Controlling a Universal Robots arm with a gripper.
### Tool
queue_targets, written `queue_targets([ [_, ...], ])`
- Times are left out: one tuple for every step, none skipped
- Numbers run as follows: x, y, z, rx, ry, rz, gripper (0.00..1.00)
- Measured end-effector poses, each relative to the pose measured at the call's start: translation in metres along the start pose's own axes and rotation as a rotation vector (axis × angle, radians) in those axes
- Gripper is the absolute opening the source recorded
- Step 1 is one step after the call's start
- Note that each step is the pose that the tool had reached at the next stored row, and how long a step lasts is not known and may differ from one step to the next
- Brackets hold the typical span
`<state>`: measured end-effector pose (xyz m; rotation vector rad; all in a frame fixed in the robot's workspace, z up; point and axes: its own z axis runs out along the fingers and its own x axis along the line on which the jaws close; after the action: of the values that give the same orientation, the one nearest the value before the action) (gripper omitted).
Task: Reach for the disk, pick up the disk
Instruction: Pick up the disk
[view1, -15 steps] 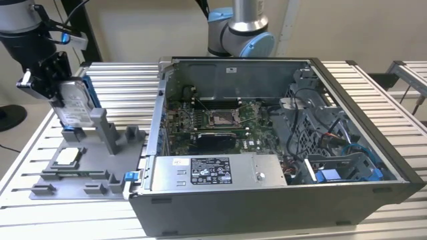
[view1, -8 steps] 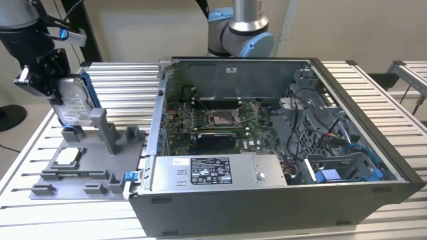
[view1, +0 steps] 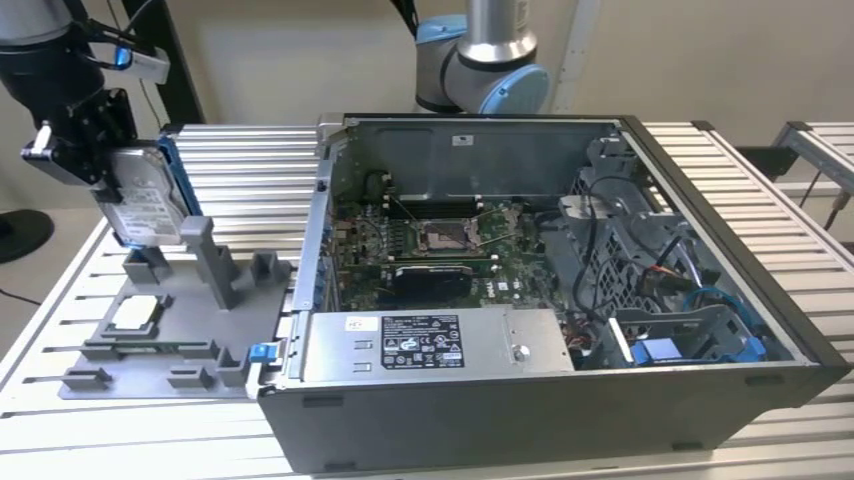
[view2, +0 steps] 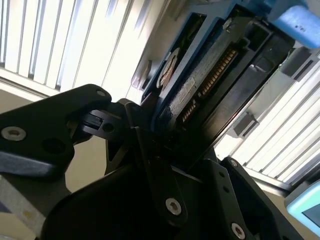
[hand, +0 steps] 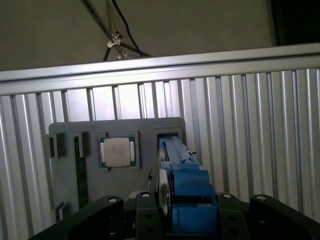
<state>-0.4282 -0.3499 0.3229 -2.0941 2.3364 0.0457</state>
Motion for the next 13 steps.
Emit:
queue_targets([
  [0.0000, 0.0000, -0.0013, 0.0000, 0.0000, 0.000, 0.00],
  [0.0000, 0.0000, -0.0026, 0.0001, 0.0000, 0.000, 0.00],
  [0.0000, 0.0000, -0.0040, 0.0001, 0.0000, 0.000, 0.00],
  [-0.0001, 0.0001, -0.0053, 0.0001, -0.0001, 0.000, 0.00],
  [-0.0001, 0.0001, -0.0066, 0.0001, 0.0000, 0.000, 0.00],
  [-0.0001, 0.0001, -0.0081, 0.0000, 0.0000, 0.000, 0.00],
  [-0.0002, 0.0002, -0.0095, -0.0001, 0.0001, 0.000, 0.00],
  [-0.0002, 0.0002, -0.0110, 0.0000, 0.0000, 0.000, 0.00],
  [-0.0003, 0.0003, -0.0126, 0.0001, 0.0000, 0.000, 0.00],
  [-0.0004, 0.0004, -0.0139, 0.0001, 0.0000, 0.000, 0.00],
  [-0.0004, 0.0004, -0.0153, 0.0000, 0.0000, 0.000, 0.00],
  [-0.0004, 0.0004, -0.0166, 0.0001, 0.0000, 0.000, 0.00],
  [-0.0004, 0.0004, -0.0178, 0.0000, 0.0000, 0.000, 0.00],
])
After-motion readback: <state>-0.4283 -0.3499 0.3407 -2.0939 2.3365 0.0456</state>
